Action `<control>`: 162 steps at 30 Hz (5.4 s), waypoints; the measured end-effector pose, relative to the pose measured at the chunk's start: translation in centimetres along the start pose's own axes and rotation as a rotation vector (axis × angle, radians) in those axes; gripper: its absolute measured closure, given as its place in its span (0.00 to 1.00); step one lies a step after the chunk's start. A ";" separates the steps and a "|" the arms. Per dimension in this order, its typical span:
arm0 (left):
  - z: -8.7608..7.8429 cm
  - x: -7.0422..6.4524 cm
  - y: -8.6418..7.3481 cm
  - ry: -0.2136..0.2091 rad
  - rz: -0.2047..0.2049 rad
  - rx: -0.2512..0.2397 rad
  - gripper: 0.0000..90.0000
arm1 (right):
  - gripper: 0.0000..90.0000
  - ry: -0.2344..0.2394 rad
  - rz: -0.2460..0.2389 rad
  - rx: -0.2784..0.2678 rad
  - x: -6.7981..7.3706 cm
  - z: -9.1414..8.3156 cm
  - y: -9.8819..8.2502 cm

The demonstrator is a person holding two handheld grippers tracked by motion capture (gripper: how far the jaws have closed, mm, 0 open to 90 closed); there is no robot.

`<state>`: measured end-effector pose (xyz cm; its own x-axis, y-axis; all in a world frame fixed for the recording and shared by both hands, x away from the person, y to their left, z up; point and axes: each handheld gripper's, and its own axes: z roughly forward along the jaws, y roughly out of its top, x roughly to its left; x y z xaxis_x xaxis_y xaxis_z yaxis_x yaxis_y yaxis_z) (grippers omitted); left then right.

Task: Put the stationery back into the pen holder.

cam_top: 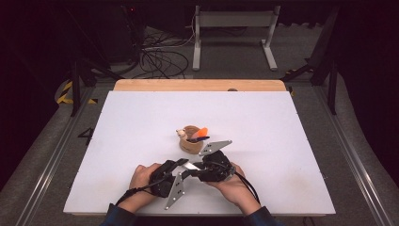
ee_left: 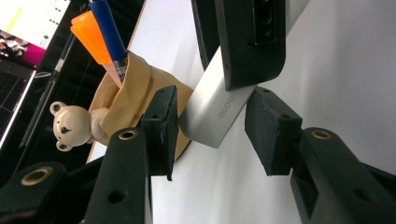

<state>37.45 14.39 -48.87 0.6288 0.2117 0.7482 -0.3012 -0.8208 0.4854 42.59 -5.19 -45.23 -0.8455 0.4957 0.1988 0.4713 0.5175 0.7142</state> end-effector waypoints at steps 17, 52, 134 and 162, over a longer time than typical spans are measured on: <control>0.0 0.4 -0.1 -0.085 -0.079 -0.005 0.79 | 0.68 0.034 0.022 -0.040 -0.5 -0.6 0.1; 0.2 2.5 -1.6 -0.193 -0.593 -0.108 0.79 | 0.73 0.007 0.129 -0.360 -0.9 -2.2 -0.6; -2.1 5.4 -4.9 -0.103 -0.809 -0.153 0.30 | 0.75 -0.293 -0.126 -0.311 -2.4 -1.0 3.8; -2.2 5.6 -5.0 -0.094 -0.808 -0.156 0.29 | 0.75 -0.332 -0.165 -0.148 -2.1 -2.2 5.9</control>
<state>40.89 20.86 -46.17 0.7492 0.6541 0.1039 0.1781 -0.3500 0.9197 46.58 -4.66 -39.98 -0.7680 0.6257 -0.1370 0.2743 0.5146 0.8124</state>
